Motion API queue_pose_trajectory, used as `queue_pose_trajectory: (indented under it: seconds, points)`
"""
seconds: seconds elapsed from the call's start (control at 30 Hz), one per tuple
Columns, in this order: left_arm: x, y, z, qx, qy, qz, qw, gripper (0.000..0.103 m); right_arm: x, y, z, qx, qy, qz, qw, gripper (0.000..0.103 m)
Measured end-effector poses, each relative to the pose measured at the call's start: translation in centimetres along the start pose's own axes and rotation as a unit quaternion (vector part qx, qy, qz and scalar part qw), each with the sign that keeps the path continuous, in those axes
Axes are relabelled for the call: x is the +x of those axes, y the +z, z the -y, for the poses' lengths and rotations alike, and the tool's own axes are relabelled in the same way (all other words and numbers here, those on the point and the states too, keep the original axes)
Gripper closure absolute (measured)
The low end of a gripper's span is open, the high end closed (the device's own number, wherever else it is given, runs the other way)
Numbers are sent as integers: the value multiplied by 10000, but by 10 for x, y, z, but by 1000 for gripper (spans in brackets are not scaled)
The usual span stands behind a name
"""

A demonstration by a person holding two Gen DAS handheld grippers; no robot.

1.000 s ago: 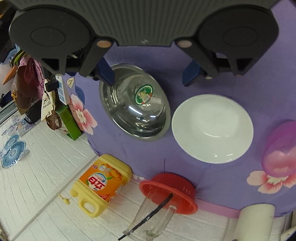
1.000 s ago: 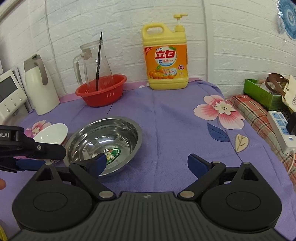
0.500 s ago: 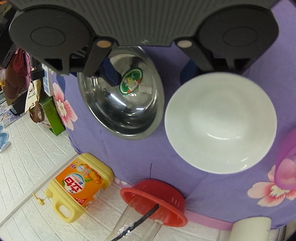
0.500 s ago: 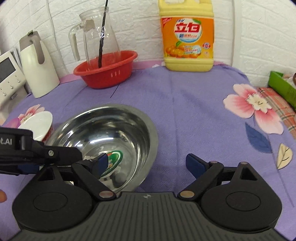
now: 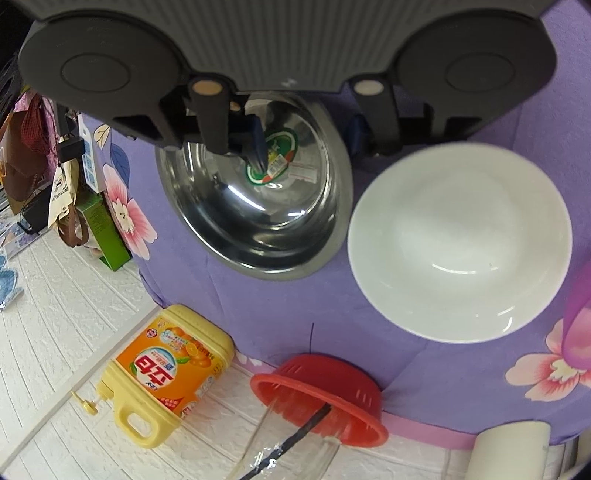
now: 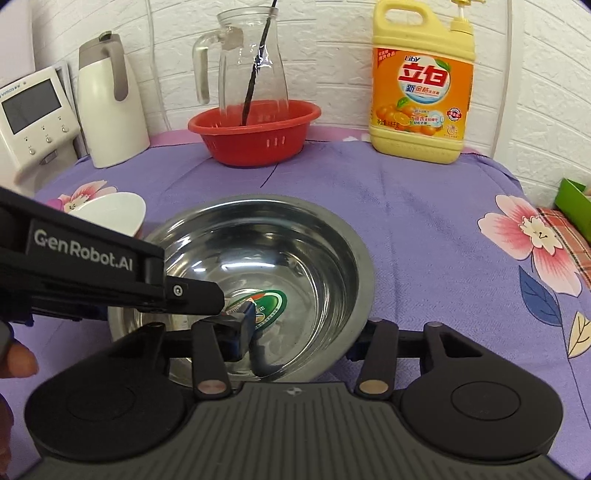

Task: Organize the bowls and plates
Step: 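Lift the steel bowl with both grippers, set it beside the plates, open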

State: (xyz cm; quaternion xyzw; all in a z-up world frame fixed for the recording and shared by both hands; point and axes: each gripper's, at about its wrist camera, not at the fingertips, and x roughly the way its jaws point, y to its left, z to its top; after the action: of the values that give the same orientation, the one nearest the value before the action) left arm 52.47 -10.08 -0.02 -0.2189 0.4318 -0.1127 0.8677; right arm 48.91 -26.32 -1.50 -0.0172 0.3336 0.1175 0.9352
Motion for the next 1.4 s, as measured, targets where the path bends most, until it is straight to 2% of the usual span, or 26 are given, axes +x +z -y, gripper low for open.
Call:
queue_pose_trajectory:
  seconds: [0.17,0.37,0.6,1.0,1.4]
  points:
    - [-8,-5,0,63,-53,-78,9999,76,-7,-3,-2,23,24,-20,10000,22]
    - [-35,-20,1,247,34,-86,9997,76,-29,-14,-16,1,70,9,10000,22]
    - [-83,-57,-5,360,-135,-182,9991,76,-81,-40,-43,-185,-24,43,9998,22]
    - [-154,-145,-25,834,-242,-452,9952,76,-160,-117,-92,-53,-113,36,9999,21]
    - [-180,-185,-22,1266,-490,-667,9885,77,-200,-152,-103,93,-245,18,9997,17]
